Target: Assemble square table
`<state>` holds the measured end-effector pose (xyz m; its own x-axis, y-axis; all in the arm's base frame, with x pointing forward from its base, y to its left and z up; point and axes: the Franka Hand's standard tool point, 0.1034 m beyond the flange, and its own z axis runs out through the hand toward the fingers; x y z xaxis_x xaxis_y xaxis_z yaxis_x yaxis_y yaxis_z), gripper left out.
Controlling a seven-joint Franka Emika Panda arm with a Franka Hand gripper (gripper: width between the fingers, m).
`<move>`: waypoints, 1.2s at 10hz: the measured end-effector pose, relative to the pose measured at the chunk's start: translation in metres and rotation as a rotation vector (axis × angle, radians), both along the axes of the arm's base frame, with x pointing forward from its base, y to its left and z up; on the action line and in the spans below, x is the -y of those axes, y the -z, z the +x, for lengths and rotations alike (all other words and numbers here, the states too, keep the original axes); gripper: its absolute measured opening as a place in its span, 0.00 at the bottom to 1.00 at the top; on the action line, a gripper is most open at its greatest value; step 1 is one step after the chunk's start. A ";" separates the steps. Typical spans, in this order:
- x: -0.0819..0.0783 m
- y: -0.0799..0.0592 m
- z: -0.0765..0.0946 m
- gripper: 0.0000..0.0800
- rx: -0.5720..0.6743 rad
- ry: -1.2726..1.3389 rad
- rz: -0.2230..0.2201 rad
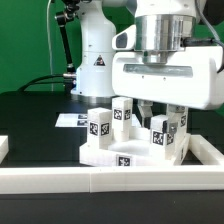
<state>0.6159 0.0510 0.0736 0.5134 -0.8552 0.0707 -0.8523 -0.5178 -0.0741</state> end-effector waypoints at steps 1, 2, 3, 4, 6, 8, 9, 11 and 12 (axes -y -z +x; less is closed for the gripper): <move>0.000 0.000 0.000 0.38 0.000 -0.001 0.000; 0.000 0.000 0.000 0.60 0.000 -0.002 0.000; -0.001 -0.002 0.002 0.75 0.004 -0.014 0.000; -0.002 -0.003 0.003 0.79 0.007 -0.017 0.001; -0.009 -0.017 0.006 0.81 0.016 -0.029 0.014; -0.013 -0.037 0.009 0.81 0.026 -0.029 0.033; -0.013 -0.033 0.009 0.81 0.022 -0.029 0.030; -0.013 -0.033 0.008 0.81 0.022 -0.029 0.030; -0.013 -0.032 0.008 0.81 0.021 -0.029 0.029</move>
Offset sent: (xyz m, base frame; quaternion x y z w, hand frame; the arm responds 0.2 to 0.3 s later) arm 0.0032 0.0066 0.0091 -0.0006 -0.0056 -0.0175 0.9998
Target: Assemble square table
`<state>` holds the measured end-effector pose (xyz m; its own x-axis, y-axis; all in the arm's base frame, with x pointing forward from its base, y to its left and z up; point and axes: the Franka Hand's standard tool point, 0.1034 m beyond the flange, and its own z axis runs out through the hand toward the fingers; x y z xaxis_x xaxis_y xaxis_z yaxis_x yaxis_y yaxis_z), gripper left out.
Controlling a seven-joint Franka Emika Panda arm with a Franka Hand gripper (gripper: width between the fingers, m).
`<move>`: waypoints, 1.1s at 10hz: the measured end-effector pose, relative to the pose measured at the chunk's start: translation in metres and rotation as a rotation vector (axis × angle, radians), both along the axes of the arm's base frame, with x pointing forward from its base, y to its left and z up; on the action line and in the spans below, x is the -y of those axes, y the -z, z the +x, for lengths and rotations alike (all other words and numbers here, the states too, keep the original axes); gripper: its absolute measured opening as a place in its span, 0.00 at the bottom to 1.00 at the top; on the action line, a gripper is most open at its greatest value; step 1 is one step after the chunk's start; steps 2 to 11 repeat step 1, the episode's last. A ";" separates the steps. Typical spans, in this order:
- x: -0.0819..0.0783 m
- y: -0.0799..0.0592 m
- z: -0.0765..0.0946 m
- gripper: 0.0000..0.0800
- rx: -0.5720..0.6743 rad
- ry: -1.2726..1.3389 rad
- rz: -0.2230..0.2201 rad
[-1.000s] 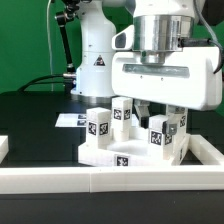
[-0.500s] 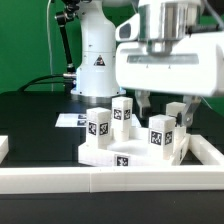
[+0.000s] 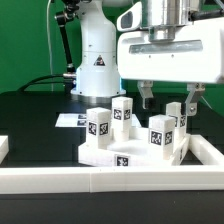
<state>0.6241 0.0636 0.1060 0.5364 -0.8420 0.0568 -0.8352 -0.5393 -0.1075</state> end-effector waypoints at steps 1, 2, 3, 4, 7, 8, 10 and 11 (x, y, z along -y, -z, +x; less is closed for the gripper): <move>0.000 0.000 0.000 0.81 -0.001 0.000 0.000; 0.000 0.000 0.000 0.81 -0.001 0.000 0.000; 0.000 0.000 0.000 0.81 -0.001 0.000 0.000; 0.000 0.000 0.000 0.81 -0.001 0.000 0.000; 0.000 0.000 0.000 0.81 -0.001 0.000 0.000; 0.000 0.000 0.000 0.81 -0.001 0.000 0.000; 0.000 0.000 0.000 0.81 -0.001 0.000 0.000; 0.000 0.000 0.000 0.81 -0.001 0.000 0.000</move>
Offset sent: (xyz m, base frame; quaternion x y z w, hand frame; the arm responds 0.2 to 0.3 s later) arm 0.0000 0.0000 0.0000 0.0000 0.0000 0.0000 1.0000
